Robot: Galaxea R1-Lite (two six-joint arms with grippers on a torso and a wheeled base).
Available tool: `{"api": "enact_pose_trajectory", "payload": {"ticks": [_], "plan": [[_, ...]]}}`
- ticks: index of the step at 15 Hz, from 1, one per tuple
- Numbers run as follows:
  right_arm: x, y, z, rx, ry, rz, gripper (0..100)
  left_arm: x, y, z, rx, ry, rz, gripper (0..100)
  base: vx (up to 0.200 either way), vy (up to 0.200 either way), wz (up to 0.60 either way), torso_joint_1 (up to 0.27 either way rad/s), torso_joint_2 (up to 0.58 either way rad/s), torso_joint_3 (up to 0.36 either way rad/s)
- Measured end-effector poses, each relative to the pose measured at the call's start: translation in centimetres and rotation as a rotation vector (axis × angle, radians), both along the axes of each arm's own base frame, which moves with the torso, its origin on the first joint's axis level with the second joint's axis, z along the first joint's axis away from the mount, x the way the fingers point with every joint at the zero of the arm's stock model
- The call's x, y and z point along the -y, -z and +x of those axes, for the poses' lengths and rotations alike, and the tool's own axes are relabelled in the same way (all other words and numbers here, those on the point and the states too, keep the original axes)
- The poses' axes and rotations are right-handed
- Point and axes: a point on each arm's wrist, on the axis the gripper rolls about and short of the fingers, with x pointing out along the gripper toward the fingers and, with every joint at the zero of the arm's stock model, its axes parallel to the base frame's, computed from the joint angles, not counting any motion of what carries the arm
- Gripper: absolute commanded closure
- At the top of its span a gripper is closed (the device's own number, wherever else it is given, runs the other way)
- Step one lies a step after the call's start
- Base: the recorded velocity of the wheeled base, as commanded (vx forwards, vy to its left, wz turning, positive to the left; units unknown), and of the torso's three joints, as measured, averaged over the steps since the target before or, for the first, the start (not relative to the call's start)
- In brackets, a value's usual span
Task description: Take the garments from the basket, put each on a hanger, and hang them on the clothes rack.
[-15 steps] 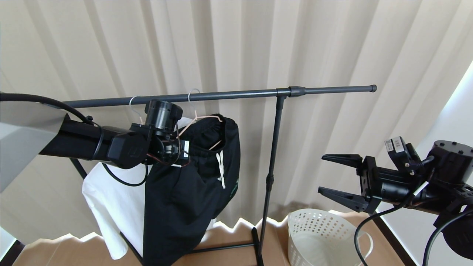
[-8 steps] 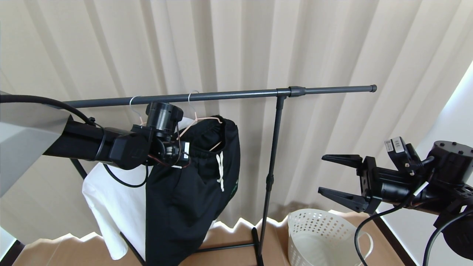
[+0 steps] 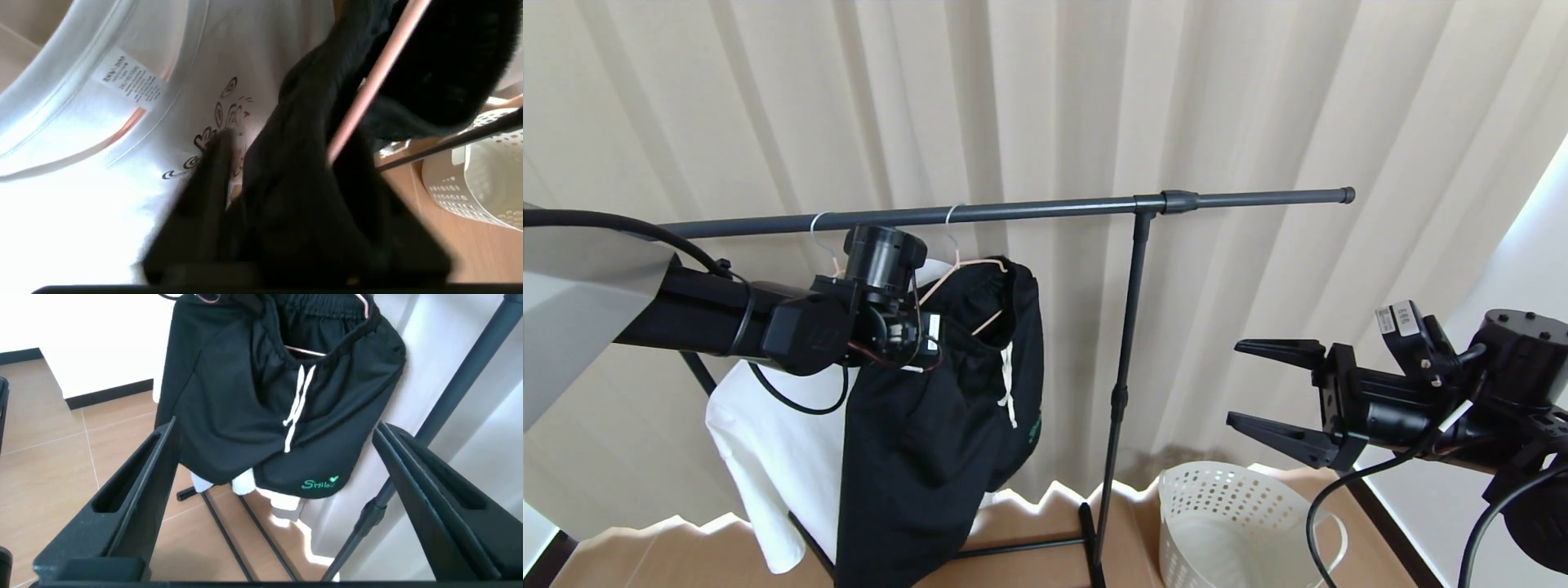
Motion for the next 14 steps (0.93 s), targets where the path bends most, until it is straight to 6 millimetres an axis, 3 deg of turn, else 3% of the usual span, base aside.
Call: {"api": "enact_pose_trajectory", "payload": {"ticks": [6,14], "plan": [[0.1,-0.8,-0.4,0.028,0.003,0.003,0,-0.2,-1.1,-2.0,0.000,0.034,0.038,0,0.000,0.000,0.00,0.000,0.00,0.000],[0.2,-1.5,-1.1,0.117,0.041,-0.034,0,-0.5,-4.5,-8.4,0.010,0.129,0.063,0,0.000,0.000,0.00,0.000,0.00,0.000]]}}
